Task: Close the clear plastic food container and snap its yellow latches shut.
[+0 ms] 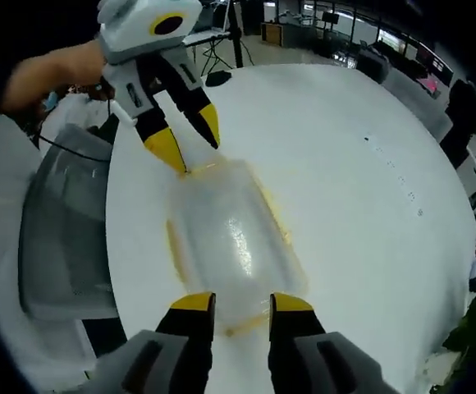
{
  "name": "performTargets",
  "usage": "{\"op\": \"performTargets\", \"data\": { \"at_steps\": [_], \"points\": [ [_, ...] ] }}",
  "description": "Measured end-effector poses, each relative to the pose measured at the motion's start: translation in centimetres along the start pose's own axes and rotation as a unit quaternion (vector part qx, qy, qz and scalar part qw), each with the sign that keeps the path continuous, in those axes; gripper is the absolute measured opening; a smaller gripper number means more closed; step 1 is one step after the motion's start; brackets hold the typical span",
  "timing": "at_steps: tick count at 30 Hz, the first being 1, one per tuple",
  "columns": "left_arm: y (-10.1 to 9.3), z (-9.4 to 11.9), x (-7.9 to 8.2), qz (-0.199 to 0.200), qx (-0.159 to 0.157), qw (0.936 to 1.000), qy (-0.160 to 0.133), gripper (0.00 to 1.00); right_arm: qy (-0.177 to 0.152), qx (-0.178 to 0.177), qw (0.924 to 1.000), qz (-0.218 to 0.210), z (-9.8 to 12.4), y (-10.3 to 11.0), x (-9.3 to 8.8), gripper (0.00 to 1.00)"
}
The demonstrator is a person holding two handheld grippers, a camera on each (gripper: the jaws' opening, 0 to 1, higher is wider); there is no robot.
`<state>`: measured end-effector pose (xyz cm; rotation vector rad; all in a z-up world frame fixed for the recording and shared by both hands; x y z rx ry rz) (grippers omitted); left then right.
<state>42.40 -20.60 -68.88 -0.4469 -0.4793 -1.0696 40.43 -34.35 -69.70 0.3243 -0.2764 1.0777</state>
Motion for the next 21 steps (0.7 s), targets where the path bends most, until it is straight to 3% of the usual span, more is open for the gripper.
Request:
{"op": "performTargets", "data": {
  "at_steps": [11,14,21],
  "points": [
    [-0.3,-0.4,0.8,-0.083,-0.011,0.9965,0.003,0.23,0.015,0.002,0.9987,0.048,-0.3,0.1,0.0,0.20],
    [-0.3,-0.5,0.9,-0.095,-0.011,0.9954,0.007,0.22,0.014,0.002,0.9982,0.058,-0.3,0.1,0.2,0.19],
    [-0.6,-0.8,1.8,-0.110,-0.020,0.9937,-0.014,0.20,0.006,0.009,0.9975,0.069,-0.7,0.3,1.0,0.18]
  ]
}}
Point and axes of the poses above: the point that each gripper's makers call its tool centre point, and the gripper's own axes: z roughly backward along the fingers, y roughly to its left, x roughly out of its top, the point moved 2 cm from there along z, roughly backward along the fingers, and after that the axes turned 5 degrees about -z, right-handed, at the moved point
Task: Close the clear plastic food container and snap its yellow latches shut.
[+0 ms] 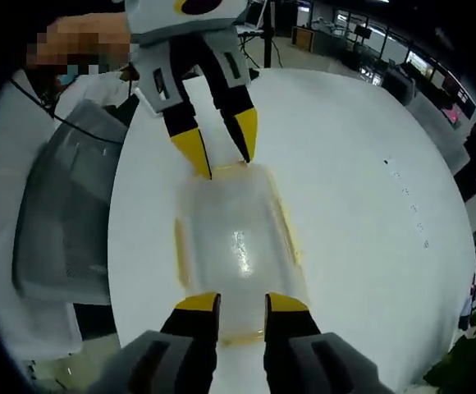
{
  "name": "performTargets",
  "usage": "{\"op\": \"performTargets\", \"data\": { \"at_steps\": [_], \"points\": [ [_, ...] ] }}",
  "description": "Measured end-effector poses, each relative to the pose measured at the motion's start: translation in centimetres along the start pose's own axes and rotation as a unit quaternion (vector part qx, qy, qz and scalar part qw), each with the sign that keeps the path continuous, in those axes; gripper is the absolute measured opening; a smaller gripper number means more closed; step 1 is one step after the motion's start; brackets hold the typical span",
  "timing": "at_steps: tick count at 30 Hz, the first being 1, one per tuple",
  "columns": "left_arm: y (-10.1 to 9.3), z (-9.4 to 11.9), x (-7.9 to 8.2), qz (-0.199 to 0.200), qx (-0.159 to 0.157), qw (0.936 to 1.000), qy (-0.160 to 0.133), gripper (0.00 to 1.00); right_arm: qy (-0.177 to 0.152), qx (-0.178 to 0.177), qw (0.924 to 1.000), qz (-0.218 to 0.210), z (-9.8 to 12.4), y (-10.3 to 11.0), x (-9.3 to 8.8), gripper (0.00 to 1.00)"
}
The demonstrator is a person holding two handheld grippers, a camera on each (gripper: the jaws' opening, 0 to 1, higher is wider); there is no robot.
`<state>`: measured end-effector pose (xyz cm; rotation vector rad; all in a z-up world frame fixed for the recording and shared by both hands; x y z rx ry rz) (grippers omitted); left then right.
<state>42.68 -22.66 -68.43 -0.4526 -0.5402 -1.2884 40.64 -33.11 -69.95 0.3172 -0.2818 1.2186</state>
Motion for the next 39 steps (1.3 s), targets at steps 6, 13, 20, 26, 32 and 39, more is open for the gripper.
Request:
{"op": "performTargets", "data": {
  "at_steps": [6,13,20,26,32,39],
  "points": [
    [-0.2,-0.6,0.1,-0.014,-0.005,0.9999,0.006,0.18,-0.004,0.005,1.0000,0.006,-0.4,0.2,0.6,0.18],
    [-0.6,-1.1,0.8,-0.027,-0.015,0.9995,0.004,0.18,-0.013,0.008,0.9998,0.009,-0.7,0.2,1.4,0.17],
    [-0.9,-1.8,2.0,-0.035,-0.020,0.9992,0.000,0.18,-0.019,0.013,0.9997,0.013,-1.0,0.4,2.2,0.16],
    [-1.3,-2.4,2.5,-0.038,-0.020,0.9991,-0.002,0.18,-0.028,0.009,0.9995,0.007,-1.1,0.2,2.5,0.16],
    [-1.8,-2.9,2.4,-0.034,-0.025,0.9991,-0.001,0.19,-0.032,0.008,0.9994,-0.004,-1.3,-0.2,2.5,0.16],
    [-2.3,-3.2,2.2,-0.026,-0.028,0.9993,0.000,0.19,-0.030,0.007,0.9995,0.002,-1.6,-0.7,2.5,0.16]
  ]
}}
Point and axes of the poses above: the point that each gripper's makers call its tool centre point, and the gripper's own axes: z roughly backward along the fingers, y roughly to its left, x roughly out of its top, the point moved 2 cm from there along z, roughly backward along the fingers, and after that the axes turned 5 degrees about -z, right-handed, at the moved point
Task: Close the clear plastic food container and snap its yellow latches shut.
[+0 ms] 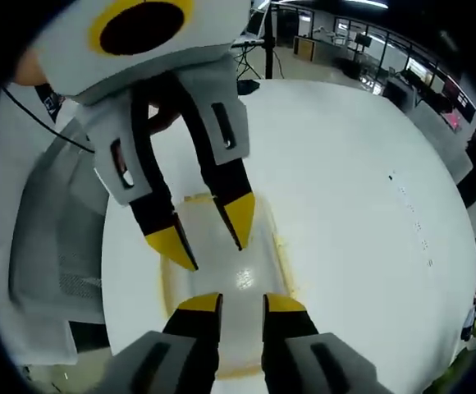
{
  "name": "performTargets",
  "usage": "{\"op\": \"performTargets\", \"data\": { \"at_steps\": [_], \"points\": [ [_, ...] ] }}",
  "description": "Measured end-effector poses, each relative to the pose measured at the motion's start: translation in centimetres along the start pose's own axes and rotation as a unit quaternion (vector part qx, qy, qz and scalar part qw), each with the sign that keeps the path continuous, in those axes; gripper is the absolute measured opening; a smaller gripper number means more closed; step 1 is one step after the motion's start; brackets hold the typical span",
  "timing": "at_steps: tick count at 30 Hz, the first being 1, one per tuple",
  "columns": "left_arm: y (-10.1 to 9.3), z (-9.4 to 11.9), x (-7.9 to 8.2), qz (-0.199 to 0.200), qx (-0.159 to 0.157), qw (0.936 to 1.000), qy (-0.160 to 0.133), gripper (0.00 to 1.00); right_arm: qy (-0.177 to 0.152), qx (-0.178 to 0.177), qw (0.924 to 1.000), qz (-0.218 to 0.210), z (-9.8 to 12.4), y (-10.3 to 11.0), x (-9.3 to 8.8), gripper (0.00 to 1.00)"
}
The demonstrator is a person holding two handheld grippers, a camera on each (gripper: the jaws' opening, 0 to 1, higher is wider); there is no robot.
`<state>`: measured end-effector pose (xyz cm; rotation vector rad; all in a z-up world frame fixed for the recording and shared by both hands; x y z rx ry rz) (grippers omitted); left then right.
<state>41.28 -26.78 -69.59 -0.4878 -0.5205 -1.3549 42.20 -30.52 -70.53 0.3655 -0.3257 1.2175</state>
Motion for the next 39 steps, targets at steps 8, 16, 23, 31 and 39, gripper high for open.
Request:
{"op": "performTargets", "data": {
  "at_steps": [8,16,23,31,39],
  "points": [
    [-0.4,-0.5,-0.2,0.017,0.001,0.9999,-0.001,0.20,0.003,-0.001,1.0000,0.004,-0.1,-0.5,0.1,0.16],
    [-0.8,-0.7,-0.3,0.023,0.001,0.9997,-0.002,0.20,0.004,-0.006,0.9999,0.008,-0.2,-1.2,0.5,0.16],
    [-1.4,-0.5,-0.2,0.022,-0.001,0.9997,-0.005,0.21,0.004,-0.006,1.0000,0.007,-0.2,-1.8,0.8,0.16],
    [-1.8,-0.2,0.1,0.025,-0.001,0.9996,-0.011,0.23,0.007,-0.002,0.9999,0.012,-0.4,-2.1,1.2,0.17],
    [-2.7,0.2,0.3,0.017,0.000,0.9998,-0.013,0.26,0.007,0.002,0.9999,0.014,-0.5,-2.4,1.8,0.19]
  ]
}}
Point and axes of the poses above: the point that each gripper's makers call its tool centre point, and the gripper's own axes: z roughly backward along the fingers, y roughly to its left, x roughly out of its top, the point moved 2 cm from there along z, roughly backward along the fingers, and after that the axes turned 5 degrees about -z, right-handed, at the moved point
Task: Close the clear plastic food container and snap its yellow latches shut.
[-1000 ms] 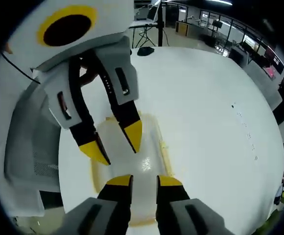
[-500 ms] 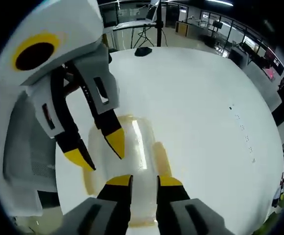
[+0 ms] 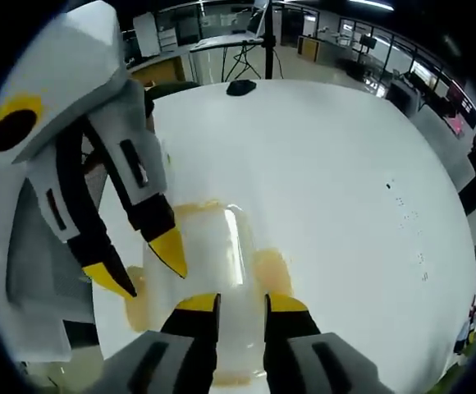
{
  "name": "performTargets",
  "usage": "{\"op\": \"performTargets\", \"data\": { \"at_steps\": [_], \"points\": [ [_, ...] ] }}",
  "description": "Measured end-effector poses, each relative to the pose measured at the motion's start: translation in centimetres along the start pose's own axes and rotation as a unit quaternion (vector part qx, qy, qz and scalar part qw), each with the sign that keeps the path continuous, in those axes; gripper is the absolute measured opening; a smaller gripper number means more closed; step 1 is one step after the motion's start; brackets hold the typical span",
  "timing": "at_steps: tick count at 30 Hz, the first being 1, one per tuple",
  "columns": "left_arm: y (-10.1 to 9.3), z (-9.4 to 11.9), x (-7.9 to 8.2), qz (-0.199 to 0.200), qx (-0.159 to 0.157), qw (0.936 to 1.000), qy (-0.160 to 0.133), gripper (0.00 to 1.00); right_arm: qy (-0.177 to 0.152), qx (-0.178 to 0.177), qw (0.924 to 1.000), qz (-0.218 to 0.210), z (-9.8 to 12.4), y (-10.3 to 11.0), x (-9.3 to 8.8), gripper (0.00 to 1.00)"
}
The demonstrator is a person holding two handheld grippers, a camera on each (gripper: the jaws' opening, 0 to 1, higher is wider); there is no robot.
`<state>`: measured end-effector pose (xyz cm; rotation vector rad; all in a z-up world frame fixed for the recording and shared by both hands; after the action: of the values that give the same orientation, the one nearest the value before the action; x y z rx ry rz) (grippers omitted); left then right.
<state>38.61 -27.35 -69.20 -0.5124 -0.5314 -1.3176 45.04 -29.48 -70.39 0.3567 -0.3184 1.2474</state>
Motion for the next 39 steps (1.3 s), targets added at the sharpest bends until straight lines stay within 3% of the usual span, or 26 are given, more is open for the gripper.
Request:
{"op": "performTargets", "data": {
  "at_steps": [11,22,39],
  "points": [
    [-0.9,-0.8,-0.7,-0.023,-0.002,0.9995,0.022,0.34,0.011,0.014,0.9998,0.006,-0.8,0.0,0.2,0.23],
    [-0.8,-1.5,-1.1,-0.105,0.037,0.9925,0.051,0.37,0.024,0.046,0.9986,-0.012,-1.0,-0.3,0.2,0.24],
    [-0.5,-2.1,-1.1,-0.155,0.069,0.9841,0.053,0.39,0.038,0.097,0.9943,-0.022,-1.4,-0.5,0.1,0.27]
  ]
}}
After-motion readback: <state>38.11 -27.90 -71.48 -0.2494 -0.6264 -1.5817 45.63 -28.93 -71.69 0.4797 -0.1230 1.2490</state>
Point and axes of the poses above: the point that each gripper's makers call its tool centre point, and the gripper's own axes: z roughly backward along the fingers, y roughly to its left, x roughly out of its top, the point moved 2 cm from there along z, roughly backward along the fingers, and after that the axes turned 5 degrees about -z, right-handed, at the moved point
